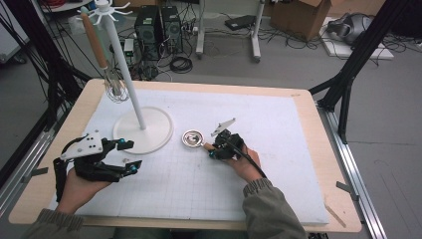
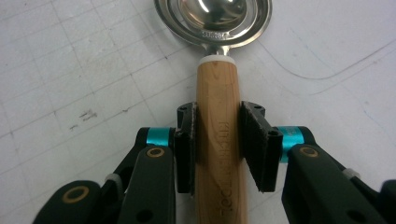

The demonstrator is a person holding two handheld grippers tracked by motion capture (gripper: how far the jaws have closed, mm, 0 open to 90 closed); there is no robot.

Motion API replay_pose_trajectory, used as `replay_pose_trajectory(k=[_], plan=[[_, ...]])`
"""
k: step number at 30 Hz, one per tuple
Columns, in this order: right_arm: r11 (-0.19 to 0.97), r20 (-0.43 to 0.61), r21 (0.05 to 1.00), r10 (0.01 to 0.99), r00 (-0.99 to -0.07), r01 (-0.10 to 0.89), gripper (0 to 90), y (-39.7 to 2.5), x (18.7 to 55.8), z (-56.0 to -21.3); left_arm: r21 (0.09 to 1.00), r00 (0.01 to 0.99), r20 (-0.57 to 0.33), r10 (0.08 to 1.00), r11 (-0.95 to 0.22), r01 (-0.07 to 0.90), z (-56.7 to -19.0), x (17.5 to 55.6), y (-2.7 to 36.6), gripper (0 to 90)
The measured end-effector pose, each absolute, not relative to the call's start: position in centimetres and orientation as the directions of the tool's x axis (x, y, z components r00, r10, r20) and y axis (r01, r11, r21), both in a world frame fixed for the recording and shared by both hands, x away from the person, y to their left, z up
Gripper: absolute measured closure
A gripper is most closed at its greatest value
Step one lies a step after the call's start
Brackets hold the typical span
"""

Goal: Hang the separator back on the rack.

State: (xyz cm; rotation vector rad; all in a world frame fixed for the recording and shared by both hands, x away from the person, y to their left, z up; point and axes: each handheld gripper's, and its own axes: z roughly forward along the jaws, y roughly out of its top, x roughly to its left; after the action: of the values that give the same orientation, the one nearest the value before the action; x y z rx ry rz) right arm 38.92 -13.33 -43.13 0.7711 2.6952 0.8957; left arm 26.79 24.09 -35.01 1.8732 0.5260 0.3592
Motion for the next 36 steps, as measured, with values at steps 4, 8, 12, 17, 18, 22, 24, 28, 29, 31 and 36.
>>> replay_pose_trajectory(k=[4,8,12,17,18,22,24,28,29,31,36], plan=[[0.682,-0.031,0.607,0.534,-0.845,0.409,68.0,-13.3,38.8,-43.0,0.937,0.857,-0.001,0.516,-0.3,0.181,-35.0,26.7,24.1,30.9],[0.668,-0.02,0.625,0.53,-0.847,0.403,70.5,-13.4,38.3,-42.3,0.936,0.858,0.003,0.514,-0.303,0.178,-34.9,26.7,24.0,30.9],[0.678,-0.01,0.619,0.512,-0.859,0.397,70.5,-13.5,38.0,-41.9,0.934,0.86,0.0,0.511,-0.306,0.182,-35.0,26.7,23.8,30.9],[0.685,0.002,0.611,0.5,-0.866,0.398,69.7,-13.3,38.2,-42.4,0.934,0.861,0.002,0.508,-0.309,0.181,-35.1,26.7,23.8,30.9],[0.685,0.014,0.605,0.5,-0.866,0.406,69.0,-13.3,38.2,-42.6,0.934,0.861,0.001,0.509,-0.309,0.181,-35.1,26.7,23.8,30.9],[0.682,0.049,0.599,0.491,-0.87,0.419,66.6,-13.3,38.5,-43.0,0.933,0.859,0.001,0.512,-0.31,0.184,-35.1,26.7,23.9,30.9],[0.678,0.056,0.602,0.491,-0.87,0.421,66.5,-13.5,38.6,-43.1,0.933,0.859,0.0,0.512,-0.309,0.184,-35.2,26.8,24.0,30.9],[0.698,0.019,0.598,0.479,-0.878,0.394,66.3,-13.2,38.4,-43.1,0.934,0.86,-0.001,0.51,-0.307,0.183,-35.1,26.7,23.8,30.9],[0.7,0.014,0.596,0.48,-0.877,0.393,66.2,-13.2,38.3,-43.1,0.933,0.86,-0.001,0.51,-0.309,0.184,-35.1,26.7,23.8,30.9],[0.706,-0.001,0.6,0.471,-0.882,0.376,66.2,-13.1,38.3,-43.1,0.932,0.862,-0.002,0.507,-0.31,0.185,-35.2,26.8,23.7,30.9],[0.713,-0.017,0.594,0.473,-0.881,0.372,65.1,-12.9,38.1,-43.1,0.931,0.863,-0.004,0.506,-0.312,0.188,-35.3,26.8,23.7,30.9]])
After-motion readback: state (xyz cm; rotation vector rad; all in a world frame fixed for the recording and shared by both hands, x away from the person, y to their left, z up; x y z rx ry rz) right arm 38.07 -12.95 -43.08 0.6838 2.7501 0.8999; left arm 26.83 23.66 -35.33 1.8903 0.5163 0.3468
